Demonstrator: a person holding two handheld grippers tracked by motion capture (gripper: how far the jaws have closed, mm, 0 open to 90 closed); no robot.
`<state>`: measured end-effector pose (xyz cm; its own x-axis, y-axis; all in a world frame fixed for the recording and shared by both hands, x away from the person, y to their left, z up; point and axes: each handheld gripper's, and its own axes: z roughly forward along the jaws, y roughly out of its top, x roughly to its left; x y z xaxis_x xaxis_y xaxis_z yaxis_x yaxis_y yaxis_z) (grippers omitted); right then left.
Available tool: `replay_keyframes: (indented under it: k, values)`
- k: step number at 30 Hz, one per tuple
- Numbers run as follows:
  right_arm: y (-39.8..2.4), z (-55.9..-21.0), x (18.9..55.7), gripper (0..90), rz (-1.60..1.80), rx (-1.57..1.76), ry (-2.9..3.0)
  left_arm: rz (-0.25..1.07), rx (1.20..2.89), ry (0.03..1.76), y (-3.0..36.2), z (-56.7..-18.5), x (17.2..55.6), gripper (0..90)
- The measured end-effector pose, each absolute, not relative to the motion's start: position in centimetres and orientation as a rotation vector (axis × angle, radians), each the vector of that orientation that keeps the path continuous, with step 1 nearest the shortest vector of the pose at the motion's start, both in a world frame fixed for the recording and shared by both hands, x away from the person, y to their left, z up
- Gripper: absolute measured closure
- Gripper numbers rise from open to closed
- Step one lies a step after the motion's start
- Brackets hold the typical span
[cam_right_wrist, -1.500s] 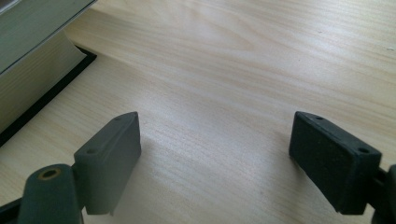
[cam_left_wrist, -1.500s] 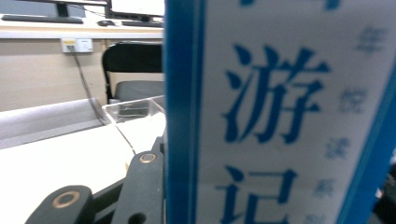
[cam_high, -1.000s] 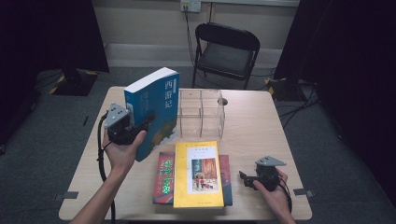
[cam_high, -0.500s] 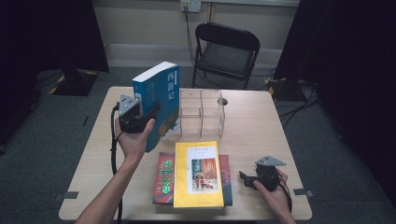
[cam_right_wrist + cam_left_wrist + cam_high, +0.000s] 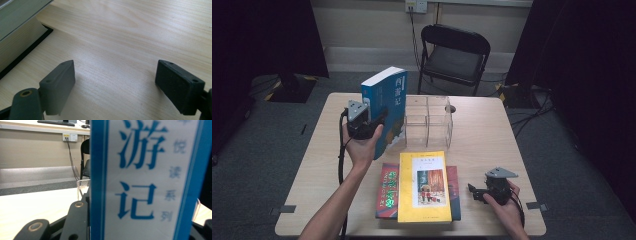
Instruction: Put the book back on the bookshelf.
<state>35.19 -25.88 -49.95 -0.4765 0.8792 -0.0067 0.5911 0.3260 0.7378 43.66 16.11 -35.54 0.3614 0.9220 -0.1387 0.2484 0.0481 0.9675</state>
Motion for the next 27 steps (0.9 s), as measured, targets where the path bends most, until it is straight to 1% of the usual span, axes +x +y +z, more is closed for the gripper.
replay_keyframes:
  k: [6, 11, 16, 19, 27]
  values:
    - [-25.9, -49.9, 35.2, 15.9, 0.959, 1.300, 2.189, 0.743, 1.474, 1.115, 15.9, -36.4, 43.8, 62.2]
    - [-25.9, -49.9, 35.2, 15.9, 0.959, 1.300, 2.189, 0.726, 1.485, 1.116, 16.0, -38.3, 43.8, 62.2]
    - [-25.9, -49.9, 35.2, 15.9, 0.958, 1.301, 2.188, 0.717, 1.493, 1.110, 16.3, -39.2, 43.6, 62.2]
    - [-25.9, -49.9, 35.2, 15.9, 0.958, 1.301, 2.188, 0.745, 1.513, 1.079, 16.3, -40.1, 43.2, 62.2]
    - [-25.9, -49.9, 35.2, 15.9, 0.957, 1.300, 2.188, 0.733, 1.542, 1.064, 16.9, -40.5, 42.3, 61.8]
